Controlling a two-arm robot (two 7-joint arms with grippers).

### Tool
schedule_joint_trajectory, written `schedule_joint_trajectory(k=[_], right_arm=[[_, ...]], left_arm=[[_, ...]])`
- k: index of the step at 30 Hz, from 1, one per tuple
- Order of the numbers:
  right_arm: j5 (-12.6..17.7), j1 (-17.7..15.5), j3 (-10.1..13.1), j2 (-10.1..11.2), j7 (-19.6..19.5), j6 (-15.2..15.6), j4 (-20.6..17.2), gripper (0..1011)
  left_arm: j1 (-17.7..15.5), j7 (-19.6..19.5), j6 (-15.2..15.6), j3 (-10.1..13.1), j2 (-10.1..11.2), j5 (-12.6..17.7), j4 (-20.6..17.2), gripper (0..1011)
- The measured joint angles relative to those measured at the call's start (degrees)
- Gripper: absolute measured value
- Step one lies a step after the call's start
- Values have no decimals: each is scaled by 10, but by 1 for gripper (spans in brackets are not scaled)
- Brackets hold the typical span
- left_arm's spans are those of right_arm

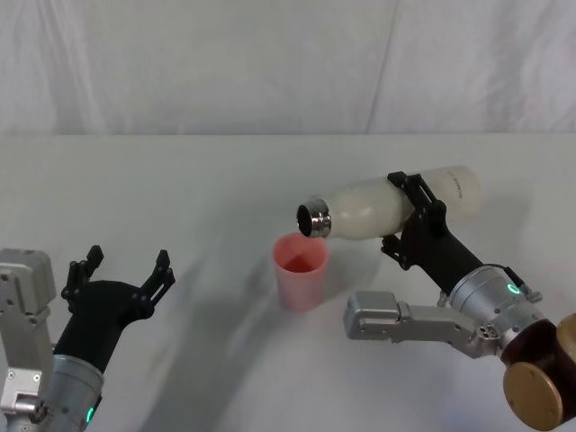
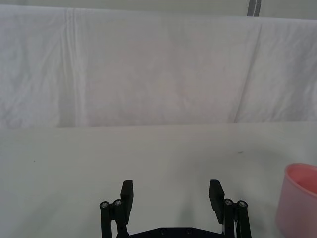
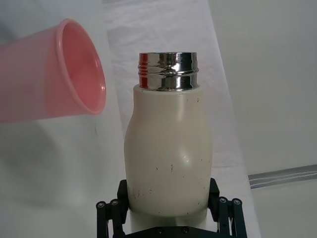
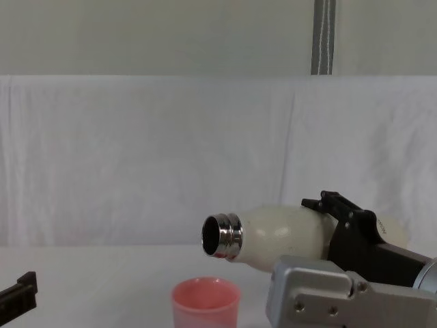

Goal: Grasp the thermos with one hand and pour water into the cup lid.

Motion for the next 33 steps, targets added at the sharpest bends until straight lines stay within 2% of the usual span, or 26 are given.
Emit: schedule_joint_trajectory(k=[7,33], right_arm=[[-13,3,-6,1,0,12,1,950],[-24,7,-14,5,4,23,6,950]], left_arm=[[0,0,0,0,0,0,0,1001],[0,0,0,0,0,0,0,1001]])
